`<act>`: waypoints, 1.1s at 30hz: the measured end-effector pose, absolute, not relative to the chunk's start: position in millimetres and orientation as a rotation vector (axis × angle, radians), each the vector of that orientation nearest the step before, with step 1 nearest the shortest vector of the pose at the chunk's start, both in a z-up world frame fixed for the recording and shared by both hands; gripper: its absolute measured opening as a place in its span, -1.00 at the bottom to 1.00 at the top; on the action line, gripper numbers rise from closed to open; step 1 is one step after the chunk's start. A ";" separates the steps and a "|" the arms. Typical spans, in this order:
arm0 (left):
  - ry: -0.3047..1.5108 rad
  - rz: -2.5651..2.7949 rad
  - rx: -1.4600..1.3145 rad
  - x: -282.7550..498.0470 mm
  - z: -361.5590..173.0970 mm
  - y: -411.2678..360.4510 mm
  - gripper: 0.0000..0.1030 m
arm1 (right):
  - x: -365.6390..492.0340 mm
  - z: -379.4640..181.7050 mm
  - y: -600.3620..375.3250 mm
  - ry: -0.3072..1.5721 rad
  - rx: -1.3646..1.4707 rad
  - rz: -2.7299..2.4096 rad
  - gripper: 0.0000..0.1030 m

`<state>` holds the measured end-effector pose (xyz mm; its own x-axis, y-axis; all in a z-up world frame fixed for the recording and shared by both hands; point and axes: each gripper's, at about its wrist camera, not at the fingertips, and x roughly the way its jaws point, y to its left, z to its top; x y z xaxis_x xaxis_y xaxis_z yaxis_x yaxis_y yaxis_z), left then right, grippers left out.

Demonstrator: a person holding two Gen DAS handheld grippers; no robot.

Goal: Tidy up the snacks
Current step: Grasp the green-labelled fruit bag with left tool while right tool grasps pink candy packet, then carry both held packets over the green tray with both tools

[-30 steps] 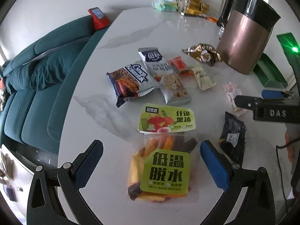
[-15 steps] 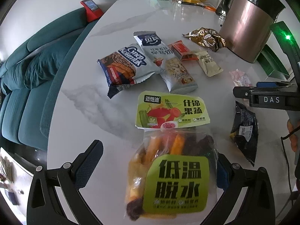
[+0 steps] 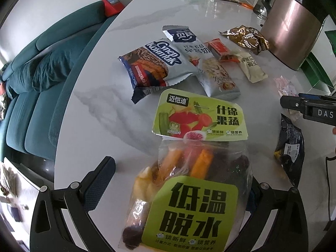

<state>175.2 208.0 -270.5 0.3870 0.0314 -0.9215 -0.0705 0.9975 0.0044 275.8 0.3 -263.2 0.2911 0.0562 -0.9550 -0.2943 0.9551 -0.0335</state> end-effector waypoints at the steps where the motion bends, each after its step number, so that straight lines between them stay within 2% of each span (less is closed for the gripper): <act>1: 1.172 0.063 -0.036 175.3 -270.6 208.0 0.98 | 275.4 -263.1 0.2 1.255 -0.218 0.238 0.90; 7: 1.191 0.035 -0.020 175.7 -272.3 208.0 0.97 | 268.8 -262.8 -6.1 1.234 -0.220 0.249 0.91; 8: 1.199 0.033 -0.020 177.1 -271.8 208.2 0.96 | 268.6 -262.4 -6.8 1.231 -0.220 0.250 0.84; 9: 1.200 0.028 -0.017 176.6 -270.7 208.5 0.89 | 267.2 -261.3 -6.6 1.226 -0.220 0.253 0.70; 10: 1.195 0.024 -0.013 176.3 -269.2 207.9 0.72 | 265.4 -259.6 -6.5 1.219 -0.224 0.256 0.09; 11: 1.187 0.021 -0.010 175.3 -266.6 207.5 0.59 | 261.6 -258.9 -10.1 1.219 -0.223 0.254 0.00; 12: 1.183 0.019 -0.008 175.7 -264.0 206.5 0.32 | 260.6 -259.0 -10.3 1.214 -0.221 0.256 -0.01; 13: 1.184 0.021 -0.006 176.6 -262.3 205.5 0.20 | 259.8 -259.1 -9.9 1.208 -0.224 0.259 -0.03; 15: 1.193 0.019 -0.010 178.7 -261.8 205.5 0.18 | 260.1 -258.2 -10.0 1.208 -0.225 0.263 -0.10; 17: 1.195 0.010 -0.004 179.2 -261.7 205.6 0.17 | 260.6 -257.3 -9.3 1.210 -0.225 0.272 -0.26; 25: 1.214 -0.023 -0.049 180.5 -259.0 207.1 0.10 | 254.5 -246.3 -16.7 1.185 -0.199 0.268 -0.42; 33: 1.159 -0.114 -0.001 177.1 -227.6 176.6 0.10 | 243.1 -215.2 -48.6 1.121 -0.086 0.250 -0.44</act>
